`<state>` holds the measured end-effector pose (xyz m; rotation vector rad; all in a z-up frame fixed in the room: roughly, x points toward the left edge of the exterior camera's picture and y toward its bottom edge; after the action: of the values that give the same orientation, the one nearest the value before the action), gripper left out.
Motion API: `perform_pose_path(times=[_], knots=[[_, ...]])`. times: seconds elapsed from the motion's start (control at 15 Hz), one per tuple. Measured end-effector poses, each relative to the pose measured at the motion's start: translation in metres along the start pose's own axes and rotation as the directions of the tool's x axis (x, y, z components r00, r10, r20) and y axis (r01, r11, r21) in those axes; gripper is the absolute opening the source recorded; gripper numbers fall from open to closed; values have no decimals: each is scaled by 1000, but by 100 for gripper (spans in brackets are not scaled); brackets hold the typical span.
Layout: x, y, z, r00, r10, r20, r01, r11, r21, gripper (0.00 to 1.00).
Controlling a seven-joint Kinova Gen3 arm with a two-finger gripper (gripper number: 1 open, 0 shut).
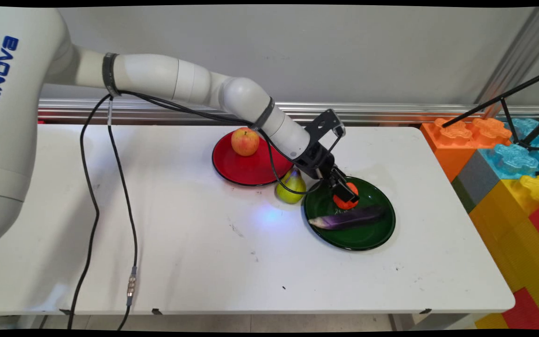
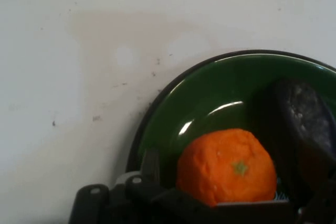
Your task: Pick up the mandarin from the green plate, then place the picked object on the table
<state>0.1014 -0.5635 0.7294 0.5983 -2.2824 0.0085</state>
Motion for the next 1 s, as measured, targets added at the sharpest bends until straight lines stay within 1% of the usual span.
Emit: perform_pose_path(times=[0.27, 0.33, 0.73, 1.0], knots=[[-2, 0, 4, 1000, 4, 2, -4, 1000, -3, 100], [-2, 1, 5, 1000, 6, 4, -6, 1000, -5, 0], [-2, 4, 5, 1000, 20, 9, -19, 1000, -20, 0], [9, 5, -4, 1000, 23, -8, -23, 1000, -13, 0]])
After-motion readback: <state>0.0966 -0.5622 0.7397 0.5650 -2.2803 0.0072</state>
